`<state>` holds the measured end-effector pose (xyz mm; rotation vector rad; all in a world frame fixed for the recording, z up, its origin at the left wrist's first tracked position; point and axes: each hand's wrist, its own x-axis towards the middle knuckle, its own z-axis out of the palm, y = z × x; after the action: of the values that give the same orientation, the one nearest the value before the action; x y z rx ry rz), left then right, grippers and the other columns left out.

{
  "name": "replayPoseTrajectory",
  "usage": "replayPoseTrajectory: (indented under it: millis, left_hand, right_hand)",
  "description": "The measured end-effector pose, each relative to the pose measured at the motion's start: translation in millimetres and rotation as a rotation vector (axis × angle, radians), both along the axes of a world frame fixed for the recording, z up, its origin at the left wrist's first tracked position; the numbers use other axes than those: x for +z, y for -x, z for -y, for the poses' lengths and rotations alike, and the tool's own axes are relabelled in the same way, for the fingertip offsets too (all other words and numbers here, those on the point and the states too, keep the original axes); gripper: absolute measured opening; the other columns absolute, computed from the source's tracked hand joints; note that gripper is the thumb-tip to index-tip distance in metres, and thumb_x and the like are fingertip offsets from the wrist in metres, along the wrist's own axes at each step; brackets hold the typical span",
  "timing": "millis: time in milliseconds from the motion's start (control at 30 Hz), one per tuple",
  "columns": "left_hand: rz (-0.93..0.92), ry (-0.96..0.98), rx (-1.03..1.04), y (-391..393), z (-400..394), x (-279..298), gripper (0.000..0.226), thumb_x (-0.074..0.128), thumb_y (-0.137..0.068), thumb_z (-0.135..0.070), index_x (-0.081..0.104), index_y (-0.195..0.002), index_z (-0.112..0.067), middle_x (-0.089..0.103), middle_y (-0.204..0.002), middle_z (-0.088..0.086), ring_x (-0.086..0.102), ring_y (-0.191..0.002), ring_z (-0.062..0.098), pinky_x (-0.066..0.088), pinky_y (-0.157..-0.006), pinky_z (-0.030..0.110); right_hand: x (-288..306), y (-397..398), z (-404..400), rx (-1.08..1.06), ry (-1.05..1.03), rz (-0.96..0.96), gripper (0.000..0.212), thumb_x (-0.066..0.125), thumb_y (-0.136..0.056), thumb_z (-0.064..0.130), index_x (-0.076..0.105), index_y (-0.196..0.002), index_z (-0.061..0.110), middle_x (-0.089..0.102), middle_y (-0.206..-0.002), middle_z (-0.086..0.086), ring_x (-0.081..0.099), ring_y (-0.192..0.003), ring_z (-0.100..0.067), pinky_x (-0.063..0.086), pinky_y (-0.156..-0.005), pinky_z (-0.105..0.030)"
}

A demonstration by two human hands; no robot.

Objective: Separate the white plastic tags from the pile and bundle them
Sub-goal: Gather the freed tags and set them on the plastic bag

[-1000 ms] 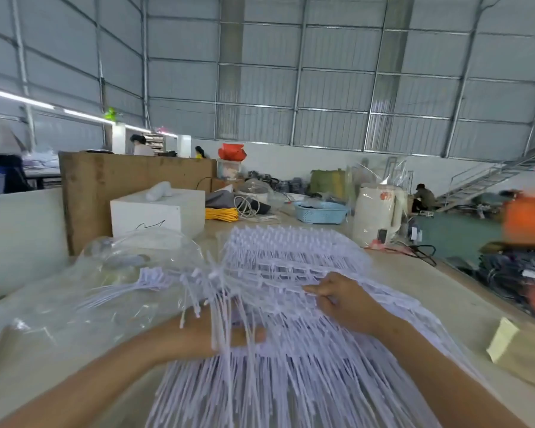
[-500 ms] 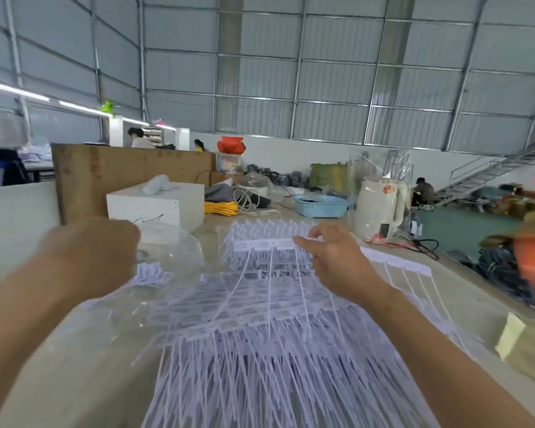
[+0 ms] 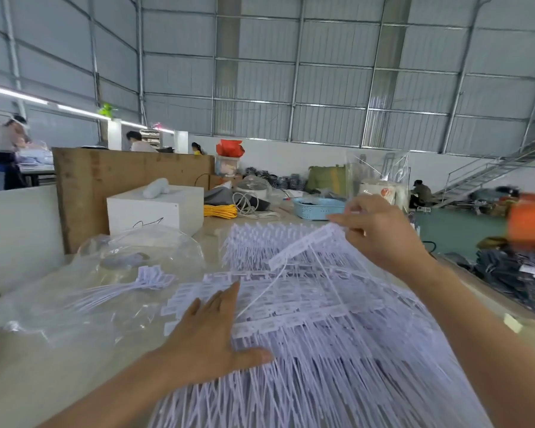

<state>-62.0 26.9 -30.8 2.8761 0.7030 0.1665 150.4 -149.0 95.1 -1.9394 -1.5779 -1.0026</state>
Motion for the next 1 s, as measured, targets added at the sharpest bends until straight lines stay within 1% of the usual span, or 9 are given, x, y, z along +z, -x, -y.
replayPoseTrajectory:
  millis: [133, 267, 400, 533, 600, 633, 700, 833, 1000]
  left_hand:
    - [0.055, 0.016, 0.007, -1, -8, 16, 0.121, 0.038, -0.058, -0.093, -0.008, -0.15, -0.029, 0.016, -0.158, -0.008, 0.022, -0.143, 0.013, 0.012, -0.119, 0.04]
    - [0.132, 0.018, -0.048, -10, -11, 30, 0.089, 0.052, -0.077, -0.073, 0.021, -0.148, -0.029, 0.034, -0.151, -0.01, 0.037, -0.135, 0.012, 0.022, -0.116, 0.041]
    - [-0.003, 0.218, -0.109, -16, -17, 30, 0.1, 0.056, -0.073, -0.074, 0.016, -0.15, -0.024, 0.024, -0.155, -0.009, 0.031, -0.138, 0.011, 0.024, -0.116, 0.034]
    - [-0.185, 0.376, -0.159, -11, -27, 53, 0.111, 0.058, -0.061, -0.078, 0.021, -0.148, -0.019, 0.028, -0.152, -0.005, 0.033, -0.137, 0.016, 0.027, -0.113, 0.029]
    - [-0.069, 0.409, -0.11, -18, -29, 60, 0.086, 0.049, -0.068, -0.08, 0.052, -0.116, -0.009, 0.057, -0.114, 0.009, 0.036, -0.127, 0.021, 0.04, -0.095, 0.039]
    - [0.042, 0.416, -0.058, -25, -29, 61, 0.077, 0.042, -0.075, -0.079, 0.056, -0.092, -0.005, 0.053, -0.087, 0.013, 0.036, -0.075, 0.012, 0.043, -0.087, 0.039]
    - [0.223, 0.418, 0.116, -40, -32, 58, 0.07, 0.041, -0.086, -0.068, 0.05, -0.065, -0.003, 0.043, -0.065, 0.016, 0.054, -0.064, 0.026, 0.046, -0.093, 0.041]
    - [0.392, 0.466, 0.336, -62, -37, 57, 0.021, 0.071, -0.082, -0.019, 0.055, -0.081, -0.006, 0.045, -0.068, 0.01, 0.054, -0.077, 0.025, 0.045, -0.062, 0.027]
    - [0.871, 0.645, 0.227, -75, -32, 99, 0.029, 0.056, -0.091, -0.008, 0.052, -0.063, -0.012, 0.065, -0.076, 0.004, 0.054, -0.041, 0.005, 0.047, -0.044, 0.019]
  right_hand:
    - [20, 16, -10, 0.075, -0.149, 0.108, 0.025, 0.066, -0.077, 0.001, 0.073, -0.101, 0.007, 0.062, -0.081, -0.018, 0.058, -0.077, -0.034, 0.046, -0.062, -0.036]
    - [20, 25, -42, 0.028, -0.201, 0.034, 0.03, 0.057, -0.084, 0.01, 0.071, -0.11, 0.011, 0.061, -0.096, -0.018, 0.055, -0.093, -0.035, 0.046, -0.079, -0.052]
    - [-24, 18, -76, -0.334, 0.278, -0.03, 0.042, 0.042, -0.095, 0.017, 0.047, -0.136, 0.026, 0.047, -0.128, -0.012, 0.04, -0.122, -0.029, 0.04, -0.094, -0.048]
    - [-92, 2, -87, -0.283, 0.642, -0.444, 0.035, 0.031, -0.101, 0.035, 0.051, -0.129, 0.028, 0.041, -0.141, -0.003, 0.035, -0.132, -0.028, 0.027, -0.103, -0.056]
    - [-105, -7, -90, -0.261, 0.676, -0.474, 0.042, 0.024, -0.101, 0.042, 0.039, -0.14, 0.038, 0.031, -0.15, 0.004, 0.027, -0.139, -0.024, 0.02, -0.108, -0.061]
    - [-105, -9, -91, -0.244, 0.673, -0.471, 0.044, 0.023, -0.101, 0.043, 0.035, -0.143, 0.038, 0.029, -0.152, 0.004, 0.026, -0.14, -0.023, 0.019, -0.109, -0.061]
    - [-101, -13, -92, -0.182, 0.632, -0.528, 0.047, 0.028, -0.1, 0.044, 0.032, -0.145, 0.032, 0.026, -0.153, -0.001, 0.027, -0.14, -0.023, 0.022, -0.112, -0.054]
    - [-90, -23, -81, -0.187, 0.515, -0.589, 0.053, 0.035, -0.098, 0.048, 0.035, -0.145, 0.021, 0.027, -0.152, -0.01, 0.032, -0.138, -0.025, 0.026, -0.112, -0.038]
    - [-90, -37, -49, -0.288, 0.577, -0.609, 0.051, 0.022, -0.097, 0.053, 0.062, -0.11, 0.024, 0.058, -0.13, -0.011, 0.054, -0.114, -0.022, 0.034, -0.095, -0.028]
